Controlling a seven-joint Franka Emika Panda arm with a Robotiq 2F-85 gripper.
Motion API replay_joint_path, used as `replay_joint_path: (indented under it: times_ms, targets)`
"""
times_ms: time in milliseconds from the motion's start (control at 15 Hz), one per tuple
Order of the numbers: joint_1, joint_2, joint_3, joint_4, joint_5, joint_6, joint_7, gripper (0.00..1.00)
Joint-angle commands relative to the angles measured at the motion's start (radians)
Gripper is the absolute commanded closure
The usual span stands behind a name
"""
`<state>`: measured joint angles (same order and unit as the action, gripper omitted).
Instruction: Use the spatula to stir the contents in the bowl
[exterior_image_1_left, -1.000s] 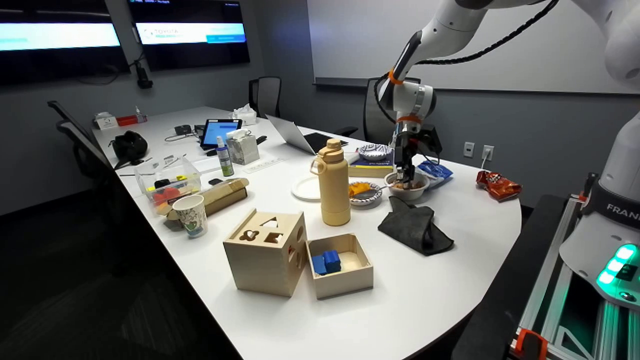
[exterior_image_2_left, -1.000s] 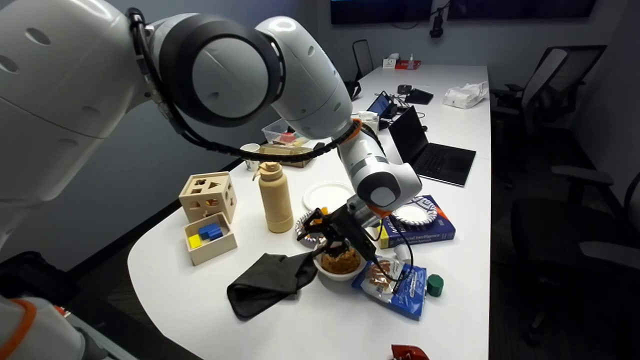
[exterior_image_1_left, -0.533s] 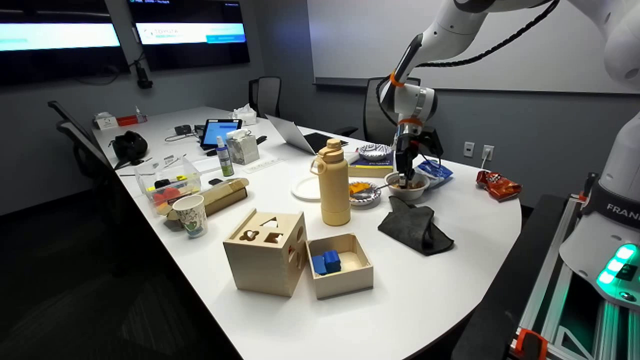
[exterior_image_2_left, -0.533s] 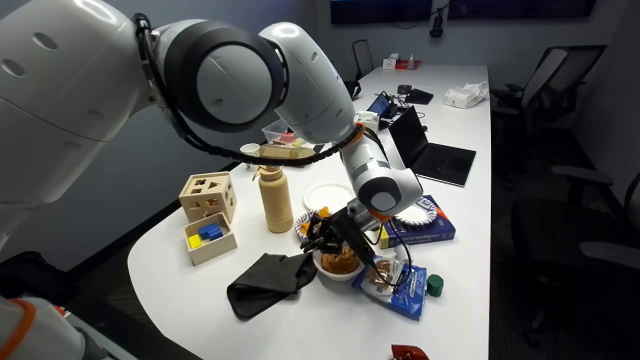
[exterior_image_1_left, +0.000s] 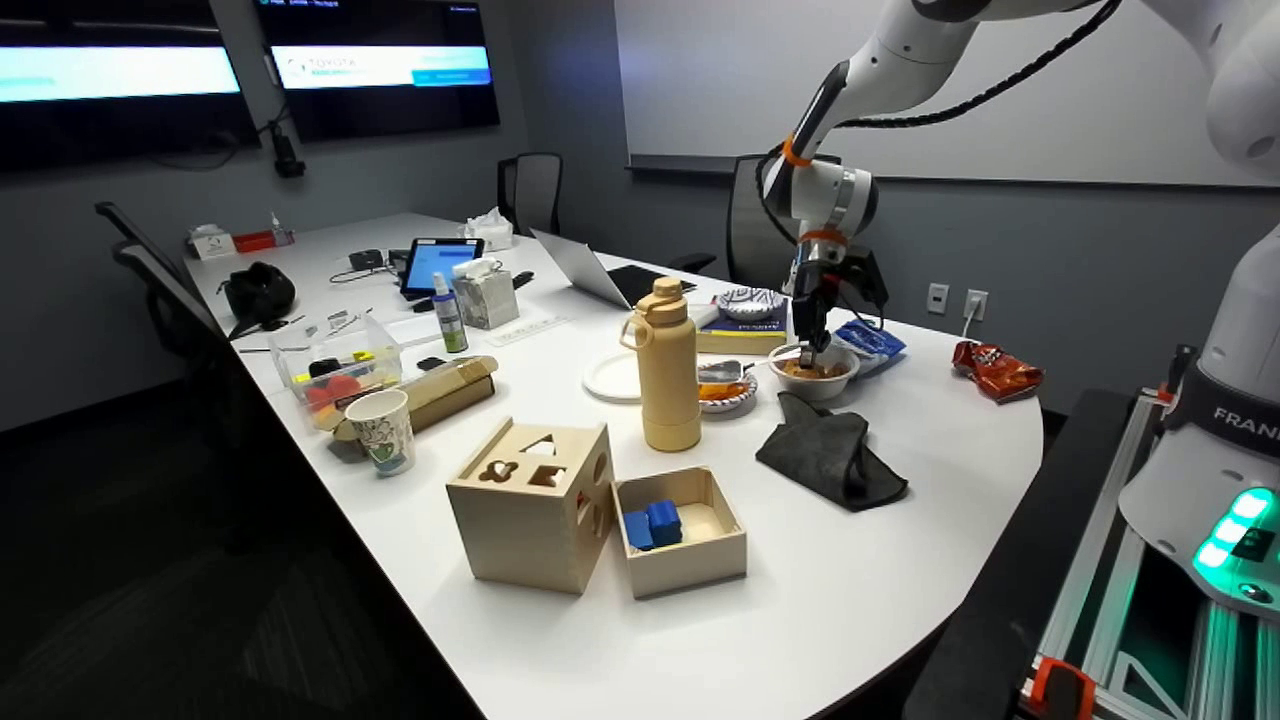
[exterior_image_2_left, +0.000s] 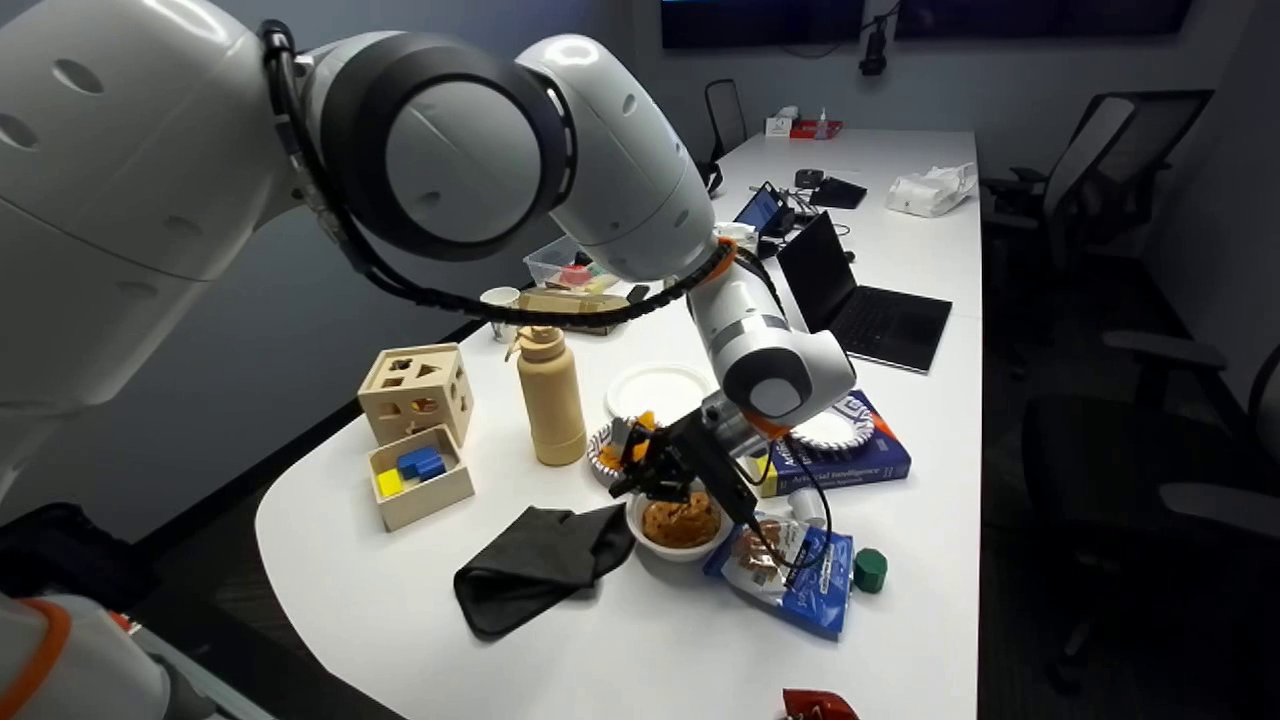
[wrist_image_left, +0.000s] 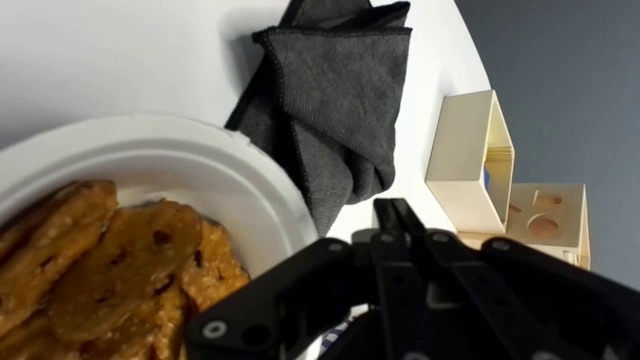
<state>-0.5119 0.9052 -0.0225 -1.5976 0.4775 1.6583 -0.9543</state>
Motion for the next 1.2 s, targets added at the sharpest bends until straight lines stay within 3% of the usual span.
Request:
replay_joint_path:
  times_ms: [0, 400, 733, 933, 1133]
  targets:
    - [0.036, -0.102, -0.033, -0.047, -0.028, -0.007, 0.086, 0.99]
    - [0.123, -0.324, -0.111, -0.154, -0.166, -0.015, 0.374, 0.99]
    - [0.141, -0.531, -0.148, -0.257, -0.340, -0.223, 0.480, 0.99]
    - [0.156, -0.576, -0.161, -0.277, -0.404, -0.314, 0.540, 0.99]
    - [0.196, -0.559, -0.154, -0.284, -0.431, -0.266, 0.661, 0.99]
